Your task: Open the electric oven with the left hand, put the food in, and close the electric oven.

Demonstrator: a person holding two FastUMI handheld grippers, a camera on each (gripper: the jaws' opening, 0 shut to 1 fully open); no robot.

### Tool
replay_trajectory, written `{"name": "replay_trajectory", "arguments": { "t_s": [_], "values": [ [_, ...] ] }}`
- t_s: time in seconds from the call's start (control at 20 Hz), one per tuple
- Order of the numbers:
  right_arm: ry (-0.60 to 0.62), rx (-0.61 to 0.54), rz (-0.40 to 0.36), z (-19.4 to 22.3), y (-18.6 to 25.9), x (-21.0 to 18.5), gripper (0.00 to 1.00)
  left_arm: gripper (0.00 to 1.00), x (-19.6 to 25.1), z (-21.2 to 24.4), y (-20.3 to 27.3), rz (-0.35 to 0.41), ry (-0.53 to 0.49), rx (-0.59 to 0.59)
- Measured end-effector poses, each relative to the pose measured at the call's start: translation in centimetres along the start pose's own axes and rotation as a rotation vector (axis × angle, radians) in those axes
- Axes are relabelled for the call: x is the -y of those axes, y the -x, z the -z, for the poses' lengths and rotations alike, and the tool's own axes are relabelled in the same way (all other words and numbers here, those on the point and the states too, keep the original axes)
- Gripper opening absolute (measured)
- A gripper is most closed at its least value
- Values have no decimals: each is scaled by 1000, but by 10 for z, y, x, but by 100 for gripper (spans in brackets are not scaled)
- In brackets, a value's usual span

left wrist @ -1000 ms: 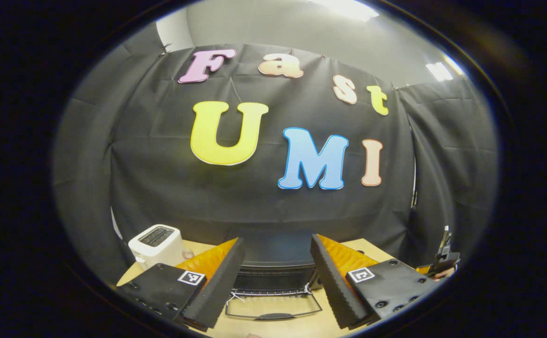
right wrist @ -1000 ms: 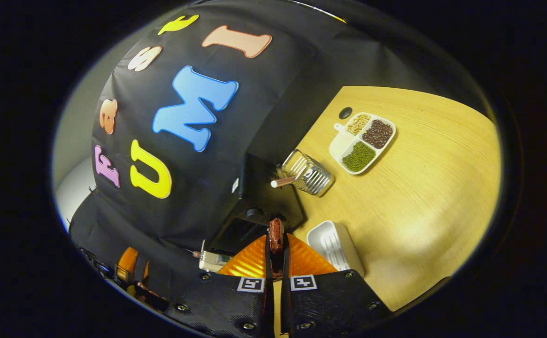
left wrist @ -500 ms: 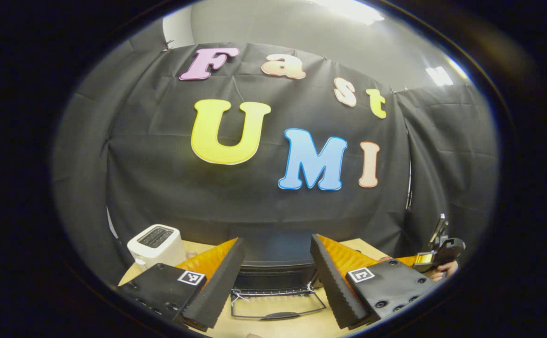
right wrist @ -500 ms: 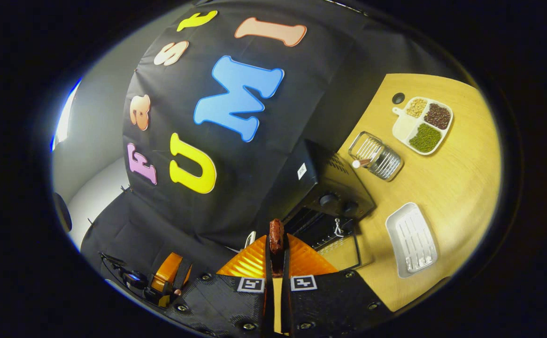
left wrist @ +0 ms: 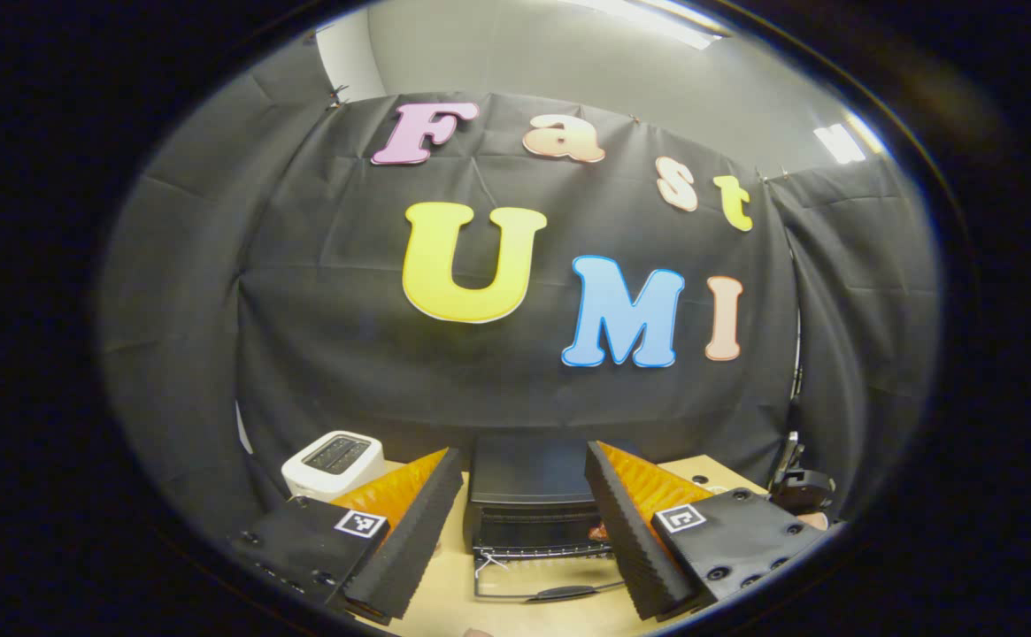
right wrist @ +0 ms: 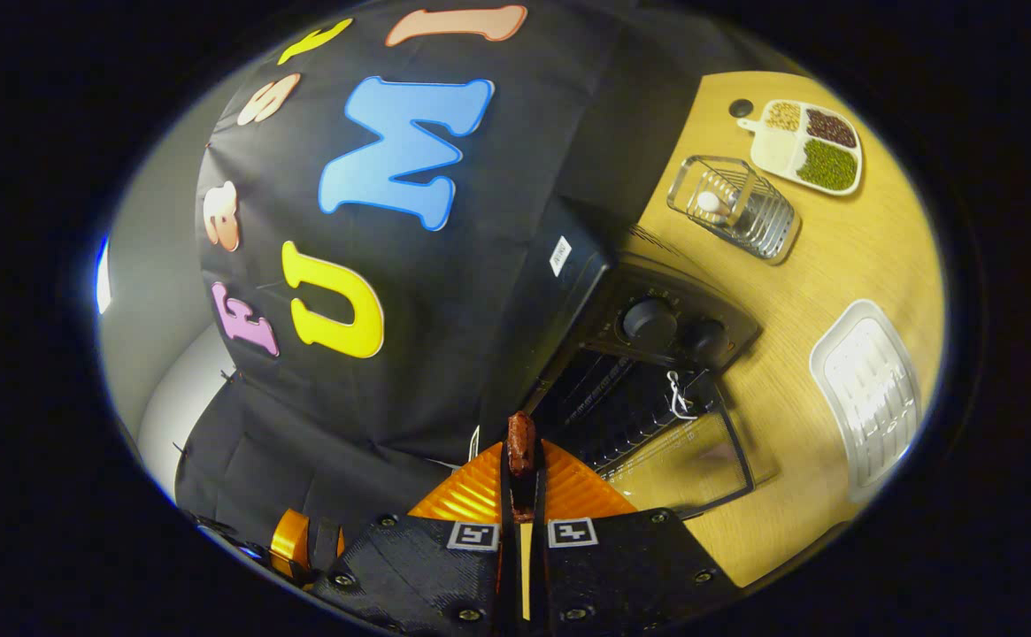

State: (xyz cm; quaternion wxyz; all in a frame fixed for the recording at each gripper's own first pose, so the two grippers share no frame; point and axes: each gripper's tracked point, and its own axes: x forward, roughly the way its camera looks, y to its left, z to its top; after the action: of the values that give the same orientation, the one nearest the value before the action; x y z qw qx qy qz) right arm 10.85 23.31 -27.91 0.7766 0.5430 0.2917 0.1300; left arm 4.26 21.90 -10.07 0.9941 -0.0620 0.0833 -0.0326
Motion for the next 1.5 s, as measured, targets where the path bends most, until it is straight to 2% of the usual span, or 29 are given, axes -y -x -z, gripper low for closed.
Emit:
{"name": "replay_trajectory", "arguments": {
  "t_s": [0.05, 0.15, 0.2, 0.3, 0.55, 0.6, 0.7, 0.75, 0.9, 0.95, 1.1, 1.35, 1.4, 1.45, 1.5],
  "values": [
    [-28, -3, 5, 4, -10, 5, 6, 95, -2, 2, 2, -2, 10, -1],
    [-75, -11, 9, 12, -27, 13, 6, 99, -13, 5, 7, -26, 16, -8],
    [-92, -12, 10, 16, -37, 16, 6, 95, -20, 6, 10, -43, 9, -9],
    [-111, -4, 21, 20, -56, 22, 6, 95, -34, 2, 18, -82, 2, -7],
    [-159, 44, 79, 19, -104, 43, 6, 95, -54, 4, 34, -131, -15, -25],
    [-163, 58, 89, 18, -110, 46, 6, 99, -57, 6, 37, -139, -11, -31],
    [-158, 106, 129, 12, -125, 54, 6, 99, -67, 14, 41, -160, -10, -52],
    [-170, 121, 143, 11, -131, 57, 6, 95, -72, 17, 43, -170, -11, -64],
    [-198, 178, 165, 0, -134, 64, 6, 95, -78, 20, 43, -182, -8, -80],
    [-177, 177, 201, 2, -142, 68, 8, 99, -79, 21, 42, -179, -7, -82],
    [-75, 184, 307, 2, -139, 80, 19, 99, -75, 22, 34, -164, -12, -83],
    [98, 149, 398, 1, -128, 79, 32, 99, -58, 27, 21, -135, 1, -91],
    [140, 142, 412, 0, -124, 79, 44, 99, -51, 28, 19, -124, 5, -94],
    [174, 136, 453, -1, -121, 84, 47, 99, -45, 28, 18, -113, 5, -93],
    [204, 136, 454, -5, -109, 79, 61, 99, -40, 26, 16, -104, 3, -90]
  ]
}}
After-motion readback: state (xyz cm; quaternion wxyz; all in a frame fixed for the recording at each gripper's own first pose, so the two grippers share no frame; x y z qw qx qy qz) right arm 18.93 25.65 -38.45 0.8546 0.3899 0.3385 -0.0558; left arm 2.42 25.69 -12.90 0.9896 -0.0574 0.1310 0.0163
